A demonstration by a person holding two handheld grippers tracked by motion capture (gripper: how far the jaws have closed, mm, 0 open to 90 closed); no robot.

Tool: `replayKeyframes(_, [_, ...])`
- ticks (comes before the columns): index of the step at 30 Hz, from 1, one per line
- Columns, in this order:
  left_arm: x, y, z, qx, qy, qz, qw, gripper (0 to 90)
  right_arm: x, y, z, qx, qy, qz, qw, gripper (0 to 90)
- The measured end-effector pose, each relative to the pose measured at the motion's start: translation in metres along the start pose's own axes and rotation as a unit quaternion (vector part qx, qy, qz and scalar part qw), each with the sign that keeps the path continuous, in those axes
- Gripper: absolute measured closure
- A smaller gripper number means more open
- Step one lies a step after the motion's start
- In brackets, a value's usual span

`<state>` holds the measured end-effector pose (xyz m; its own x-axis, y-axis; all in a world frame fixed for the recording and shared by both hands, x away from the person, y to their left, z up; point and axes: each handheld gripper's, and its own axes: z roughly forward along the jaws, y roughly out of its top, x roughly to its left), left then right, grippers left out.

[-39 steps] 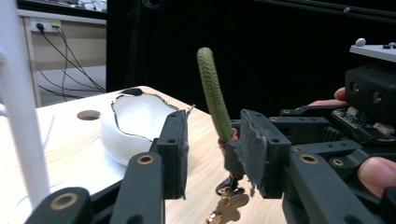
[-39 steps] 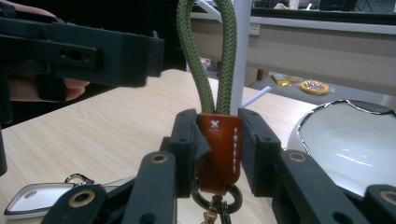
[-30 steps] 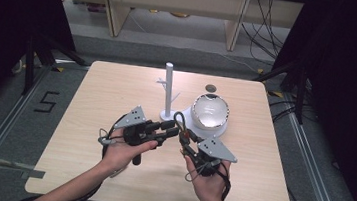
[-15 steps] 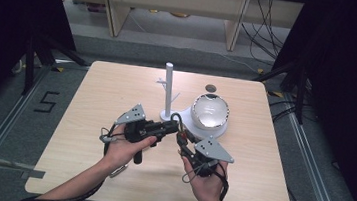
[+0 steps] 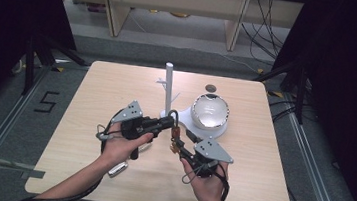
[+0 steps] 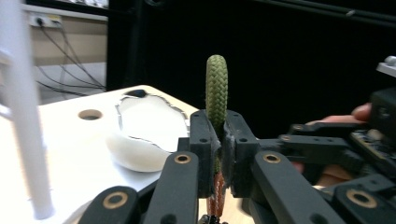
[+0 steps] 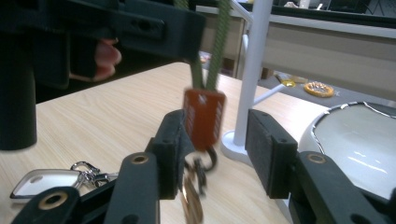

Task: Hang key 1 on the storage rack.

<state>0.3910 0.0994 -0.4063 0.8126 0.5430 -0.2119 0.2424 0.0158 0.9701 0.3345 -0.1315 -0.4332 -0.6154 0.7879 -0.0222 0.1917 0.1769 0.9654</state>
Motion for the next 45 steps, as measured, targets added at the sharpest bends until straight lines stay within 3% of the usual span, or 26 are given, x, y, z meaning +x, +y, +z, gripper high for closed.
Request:
replayKeyframes(3, [0.004, 0.002, -0.004, 0.003, 0.023, 0.017, 0.9996, 83.2, -0.003, -0.005, -0.004, 0.006, -0.01, 0.014, 0.9998, 57.0])
replayKeyframes(7, [0.013, 0.004, -0.009, 0.01, 0.061, 0.04, 0.9973, 83.2, -0.013, -0.013, -0.01, 0.015, -0.022, 0.012, 0.9996, 56.8])
replayKeyframes(10, [0.017, 0.005, -0.01, 0.012, 0.073, 0.041, 0.9964, 83.2, -0.016, -0.017, -0.011, 0.013, -0.018, 0.017, 0.9996, 56.9])
replayKeyframes(12, [0.022, 0.006, -0.012, 0.013, 0.087, 0.042, 0.9952, 83.2, -0.02, -0.021, -0.015, 0.021, -0.033, 0.018, 0.9991, 56.9])
replayKeyframes(20, [0.04, 0.011, -0.017, 0.013, 0.134, 0.047, 0.9898, 83.2, -0.031, -0.032, -0.023, 0.034, -0.054, 0.026, 0.9976, 56.9])
replayKeyframes(24, [0.046, 0.013, -0.019, 0.011, 0.147, 0.043, 0.9881, 83.2, -0.032, -0.035, -0.024, 0.035, -0.057, 0.036, 0.9971, 56.8])
replayKeyframes(28, [0.051, 0.015, -0.02, 0.011, 0.159, 0.043, 0.9863, 83.3, -0.036, -0.036, -0.025, 0.03, -0.064, 0.02, 0.9973, 56.8])
replayKeyframes(29, [0.053, 0.015, -0.02, 0.01, 0.163, 0.044, 0.9856, 83.3, -0.035, -0.037, -0.025, 0.031, -0.062, 0.032, 0.9971, 56.8])
replayKeyframes(40, [0.067, 0.021, -0.016, 0.016, 0.197, 0.045, 0.9793, 83.3, -0.034, -0.039, -0.025, 0.031, -0.067, 0.041, 0.9964, 56.6])
replayKeyframes(42, [0.069, 0.022, -0.014, 0.017, 0.201, 0.046, 0.9783, 83.3, -0.035, -0.039, -0.025, 0.028, -0.062, 0.03, 0.9973, 56.6])
replayKeyframes(45, [0.071, 0.023, -0.011, 0.018, 0.206, 0.049, 0.9771, 83.3, -0.036, -0.04, -0.025, 0.032, -0.059, 0.031, 0.9972, 56.4])
